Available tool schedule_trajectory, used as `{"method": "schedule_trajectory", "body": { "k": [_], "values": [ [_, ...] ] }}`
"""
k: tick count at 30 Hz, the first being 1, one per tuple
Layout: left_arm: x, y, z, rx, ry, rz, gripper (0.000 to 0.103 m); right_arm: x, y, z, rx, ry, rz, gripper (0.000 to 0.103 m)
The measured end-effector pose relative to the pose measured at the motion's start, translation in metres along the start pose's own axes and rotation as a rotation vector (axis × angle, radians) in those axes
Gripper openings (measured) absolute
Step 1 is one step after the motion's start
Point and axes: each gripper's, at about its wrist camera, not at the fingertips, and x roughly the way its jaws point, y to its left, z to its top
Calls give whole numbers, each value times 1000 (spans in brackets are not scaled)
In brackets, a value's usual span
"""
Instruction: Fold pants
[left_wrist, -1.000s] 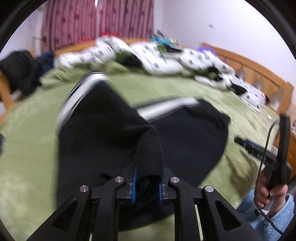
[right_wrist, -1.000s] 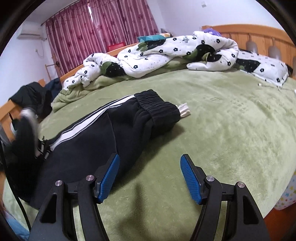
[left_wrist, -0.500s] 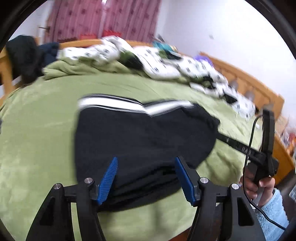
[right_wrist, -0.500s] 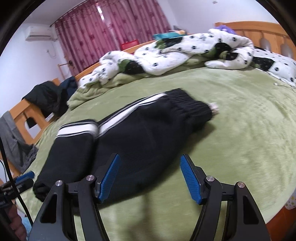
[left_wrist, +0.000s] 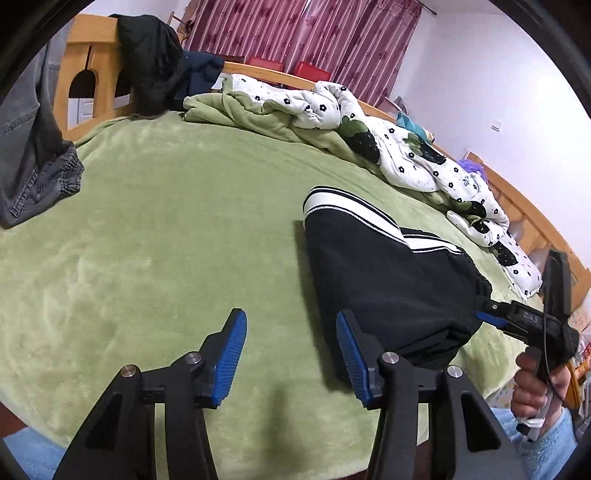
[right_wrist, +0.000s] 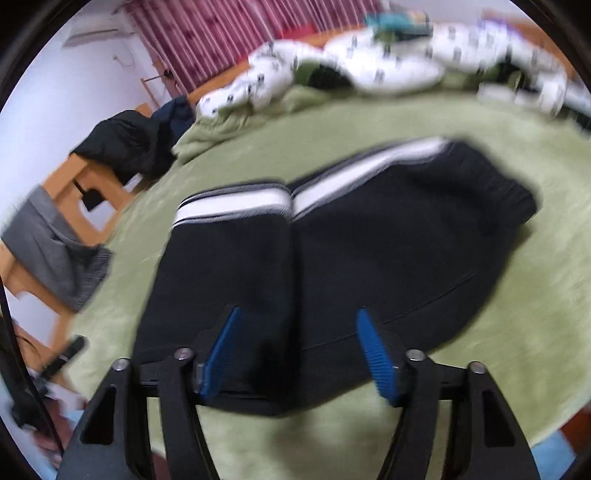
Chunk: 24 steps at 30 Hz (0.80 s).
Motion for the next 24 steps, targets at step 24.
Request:
{"method": "schedule_trajectory", "body": {
  "k": [24],
  "values": [
    [41, -25, -34, 32, 110, -240, 59, 5, 30, 63, -190, 47, 124, 18]
  ]
}}
